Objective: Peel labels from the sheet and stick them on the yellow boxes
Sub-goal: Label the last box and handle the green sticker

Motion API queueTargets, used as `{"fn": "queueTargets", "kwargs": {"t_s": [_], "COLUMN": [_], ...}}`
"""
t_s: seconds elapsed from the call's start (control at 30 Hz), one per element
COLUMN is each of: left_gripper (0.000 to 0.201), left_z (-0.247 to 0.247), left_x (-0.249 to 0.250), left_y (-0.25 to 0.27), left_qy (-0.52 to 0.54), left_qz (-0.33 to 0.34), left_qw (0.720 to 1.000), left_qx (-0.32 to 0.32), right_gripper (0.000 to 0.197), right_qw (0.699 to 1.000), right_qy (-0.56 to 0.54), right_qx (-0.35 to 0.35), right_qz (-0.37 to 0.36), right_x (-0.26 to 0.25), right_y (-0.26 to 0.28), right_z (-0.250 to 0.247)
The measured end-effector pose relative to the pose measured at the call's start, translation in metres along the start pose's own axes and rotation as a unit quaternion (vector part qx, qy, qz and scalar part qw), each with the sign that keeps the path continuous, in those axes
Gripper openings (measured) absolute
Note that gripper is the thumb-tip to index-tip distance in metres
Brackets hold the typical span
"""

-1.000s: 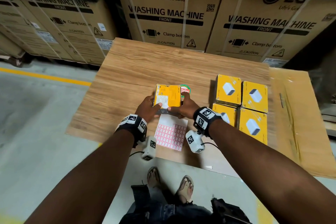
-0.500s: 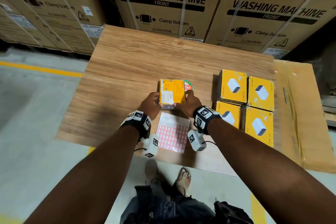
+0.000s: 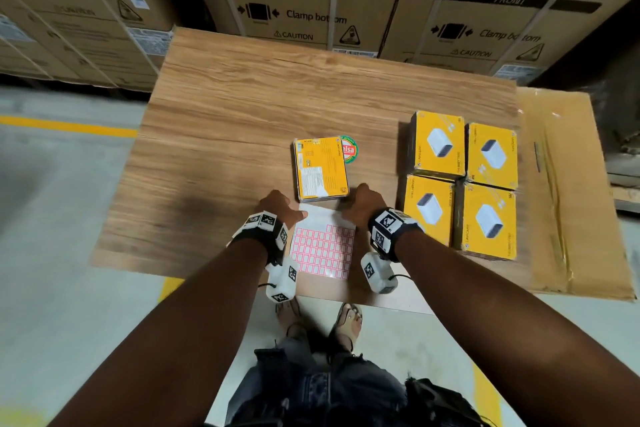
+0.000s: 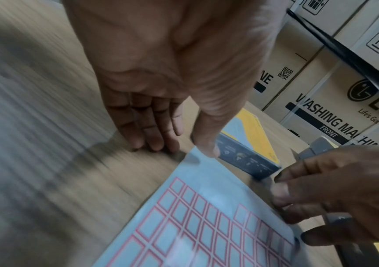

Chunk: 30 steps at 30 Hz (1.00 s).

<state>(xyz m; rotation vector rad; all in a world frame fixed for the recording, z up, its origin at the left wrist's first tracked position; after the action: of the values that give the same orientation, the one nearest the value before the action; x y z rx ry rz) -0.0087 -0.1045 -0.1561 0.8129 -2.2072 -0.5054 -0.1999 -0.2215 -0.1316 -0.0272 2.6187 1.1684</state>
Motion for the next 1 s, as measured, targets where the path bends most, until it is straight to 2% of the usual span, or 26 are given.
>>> {"fn": "queueTargets", "kwargs": {"t_s": [0.1,0.27,0.37,0.47,0.57,0.63,0.73,0.8,0.9,1.0], "left_gripper": [0.061,0.062,0.049,0.044,0.036,0.036,0.046,0.040,0.039,0.043], "left_z": [0.009,0.023,0.032,0.036,0.030,0.029,0.019,0.013,0.000,-0.016], "left_x": [0.005,0.002,0.008,0.022,0.034,0.041,0.049,0.056,0.059,0.056], "left_y": [0.006,0.012,0.018,0.027,0.031,0.031,0.037,0.040,0.041,0.040], "left_qy": [-0.013,0.024,0.064,0.044,0.073,0.115,0.206,0.220,0.251,0.272], "left_qz": [0.004,0.000,0.012,0.048,0.082,0.106,0.121,0.144,0.147,0.127], "left_qw": [1.000,0.999,0.996,0.995,0.993,0.987,0.971,0.965,0.957,0.952], "left_qx": [-0.009,-0.032,-0.054,-0.072,-0.045,-0.040,-0.017,-0.012,0.008,0.056], "right_gripper": [0.061,0.033,0.020,0.017,0.027,0.020,0.013,0.013,0.011,0.007], "right_qw": [0.997,0.993,0.992,0.991,0.995,0.993,0.981,0.972,0.962,0.954], "right_qy": [0.072,0.096,0.092,0.080,0.013,-0.035,-0.110,-0.146,-0.159,-0.100], "right_qx": [-0.006,0.018,0.029,0.025,0.025,0.034,0.058,0.075,0.098,0.128], "right_qz": [-0.023,-0.066,-0.079,-0.101,-0.099,-0.108,-0.146,-0.168,-0.198,-0.251], "right_x": [0.006,0.009,0.010,0.008,0.006,0.002,-0.011,-0.017,-0.027,-0.041], "right_y": [0.004,0.010,0.013,0.018,0.021,0.023,0.033,0.038,0.044,0.057], "right_z": [0.017,0.024,0.023,0.017,0.004,-0.007,-0.028,-0.041,-0.051,-0.050]}}
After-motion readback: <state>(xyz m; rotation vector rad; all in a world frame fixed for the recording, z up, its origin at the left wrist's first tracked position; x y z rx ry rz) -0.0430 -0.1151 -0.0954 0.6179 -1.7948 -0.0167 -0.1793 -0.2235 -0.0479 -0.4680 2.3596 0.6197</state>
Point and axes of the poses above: each hand's wrist, its own y-axis away from the middle knuckle, its own z-axis out of the palm, x = y × z, the point moved 10 cm from there along -y, towards the middle knuckle, and after that the axes turned 13 degrees about z, right-handed, at the moved point
